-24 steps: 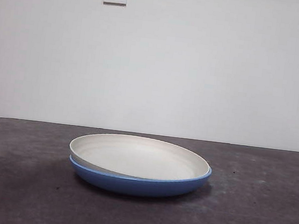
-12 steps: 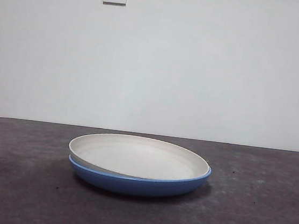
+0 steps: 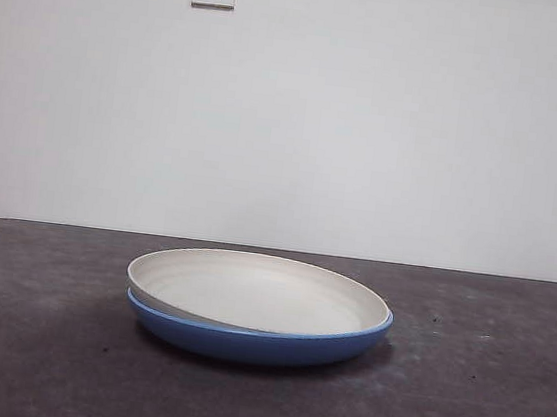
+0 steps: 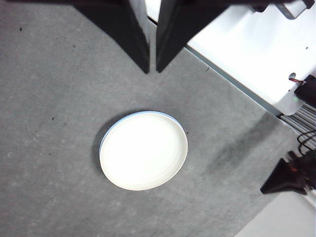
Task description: Pick up the white plate, put it on the blue plate, put it on desk
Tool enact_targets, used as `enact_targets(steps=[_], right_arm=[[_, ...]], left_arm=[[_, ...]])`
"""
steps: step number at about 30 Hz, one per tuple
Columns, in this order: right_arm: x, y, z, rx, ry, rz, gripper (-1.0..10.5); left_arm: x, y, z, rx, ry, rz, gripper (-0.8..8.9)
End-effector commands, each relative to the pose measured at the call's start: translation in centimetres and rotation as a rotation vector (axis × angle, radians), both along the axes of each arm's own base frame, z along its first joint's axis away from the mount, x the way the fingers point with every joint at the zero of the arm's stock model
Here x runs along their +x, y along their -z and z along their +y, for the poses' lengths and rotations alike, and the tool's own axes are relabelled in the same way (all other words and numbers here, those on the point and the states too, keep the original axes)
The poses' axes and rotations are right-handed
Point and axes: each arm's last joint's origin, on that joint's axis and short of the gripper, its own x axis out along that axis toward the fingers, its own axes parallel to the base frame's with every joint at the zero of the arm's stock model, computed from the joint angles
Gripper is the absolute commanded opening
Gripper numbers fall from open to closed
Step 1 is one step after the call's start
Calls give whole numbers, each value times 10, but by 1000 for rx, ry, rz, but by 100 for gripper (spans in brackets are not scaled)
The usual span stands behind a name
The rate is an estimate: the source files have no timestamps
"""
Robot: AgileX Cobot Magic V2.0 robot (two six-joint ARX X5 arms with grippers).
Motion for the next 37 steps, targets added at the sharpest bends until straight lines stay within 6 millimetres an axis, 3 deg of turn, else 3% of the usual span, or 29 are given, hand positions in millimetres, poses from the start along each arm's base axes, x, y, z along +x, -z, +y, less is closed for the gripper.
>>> enact_targets(steps=[1,5,18,37], right_arm=[[0,-4,0,1,-9,-23,19],[0,-4,0,1,-9,-23,19],[0,-4,0,1,-9,-23,19],[0,-4,0,1,-9,-23,19]], left_arm=[[1,4,4,9,-129,-20,28],[0,12,7,20,-216,-19,28],[-2,27,9,2,-238,58,28],[0,28,9,38,-235,32,28]])
